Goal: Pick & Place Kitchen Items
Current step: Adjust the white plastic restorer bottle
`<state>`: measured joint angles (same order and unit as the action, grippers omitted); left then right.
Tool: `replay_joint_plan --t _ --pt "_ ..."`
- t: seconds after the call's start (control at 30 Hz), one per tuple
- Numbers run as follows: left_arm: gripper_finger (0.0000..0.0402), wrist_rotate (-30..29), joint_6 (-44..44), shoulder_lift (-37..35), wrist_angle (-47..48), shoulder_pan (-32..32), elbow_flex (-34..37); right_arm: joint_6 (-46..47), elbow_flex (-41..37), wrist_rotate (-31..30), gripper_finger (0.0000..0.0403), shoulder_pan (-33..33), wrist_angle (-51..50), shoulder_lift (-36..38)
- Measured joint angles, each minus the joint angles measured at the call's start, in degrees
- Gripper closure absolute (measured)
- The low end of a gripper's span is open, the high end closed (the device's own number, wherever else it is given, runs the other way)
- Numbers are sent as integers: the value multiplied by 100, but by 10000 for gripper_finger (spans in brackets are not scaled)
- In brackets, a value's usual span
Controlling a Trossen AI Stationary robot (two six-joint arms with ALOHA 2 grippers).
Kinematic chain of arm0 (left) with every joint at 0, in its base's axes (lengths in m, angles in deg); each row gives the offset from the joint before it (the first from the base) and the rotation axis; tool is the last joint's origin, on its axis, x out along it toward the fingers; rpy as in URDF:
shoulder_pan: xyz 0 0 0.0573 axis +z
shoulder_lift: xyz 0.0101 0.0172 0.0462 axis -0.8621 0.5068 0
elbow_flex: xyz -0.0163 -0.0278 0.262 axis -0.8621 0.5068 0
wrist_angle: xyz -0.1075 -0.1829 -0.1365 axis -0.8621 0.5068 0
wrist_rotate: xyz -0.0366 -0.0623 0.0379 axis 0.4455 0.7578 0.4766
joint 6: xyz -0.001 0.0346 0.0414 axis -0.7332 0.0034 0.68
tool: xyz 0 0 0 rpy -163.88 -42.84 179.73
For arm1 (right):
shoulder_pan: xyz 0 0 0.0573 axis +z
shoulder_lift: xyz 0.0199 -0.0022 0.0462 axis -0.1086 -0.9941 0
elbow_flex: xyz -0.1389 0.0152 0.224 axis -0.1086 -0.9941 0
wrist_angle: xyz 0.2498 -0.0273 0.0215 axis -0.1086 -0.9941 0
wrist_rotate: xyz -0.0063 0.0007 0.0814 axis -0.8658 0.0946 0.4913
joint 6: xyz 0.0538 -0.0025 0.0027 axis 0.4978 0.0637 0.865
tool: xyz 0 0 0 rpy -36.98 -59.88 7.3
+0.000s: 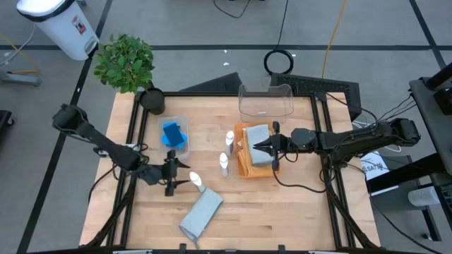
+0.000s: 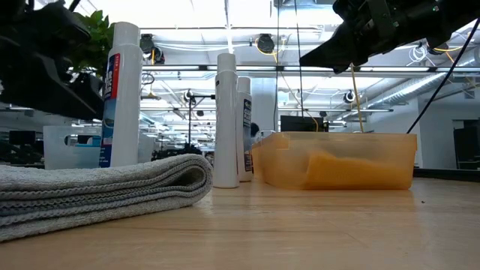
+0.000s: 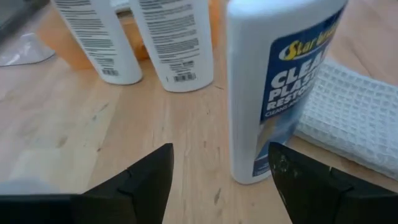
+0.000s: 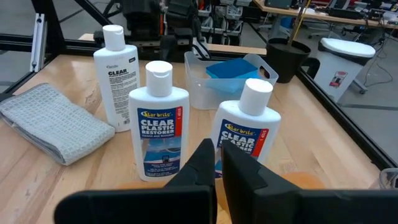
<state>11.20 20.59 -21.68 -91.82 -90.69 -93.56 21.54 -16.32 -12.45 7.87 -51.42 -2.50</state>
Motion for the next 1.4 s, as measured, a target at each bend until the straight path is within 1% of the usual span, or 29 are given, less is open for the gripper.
replay_joint_plan --t 0.13,0.37,0.47,0.53,0.7,0.8,0.93,1.03,1.23,1.3,1.4 --pt "137 217 290 435 -420 204 0 0 0 1 399 0 2 0" --pt "137 1117 1001 1004 -1361 671 0 -1 0 1 399 0 4 0" --pt "137 1664 1227 1126 -1730 823 0 1 0 1 399 0 4 0" --pt "137 1911 1268 1161 -1889 887 0 -1 0 1 399 0 -11 0" --pt "137 2226 1267 1158 -2039 940 0 1 0 1 399 0 -36 0" --pt "137 2297 1255 1158 -2043 937 -2 1 0 1 399 0 -37 0" --pt "137 1924 936 1158 -2176 938 -2 -1 0 1 399 0 -35 0" --pt "137 1868 787 1158 -2198 938 -2 -1 0 1 399 0 -36 0" --pt "141 2102 1317 1265 -2153 938 -2 1 0 1 399 0 -41 -1" --pt "153 2240 1543 1265 -2187 938 -2 1 0 1 399 0 -70 0" --pt "181 2318 1761 1263 -2186 938 -4 1 0 1 399 0 -90 0"
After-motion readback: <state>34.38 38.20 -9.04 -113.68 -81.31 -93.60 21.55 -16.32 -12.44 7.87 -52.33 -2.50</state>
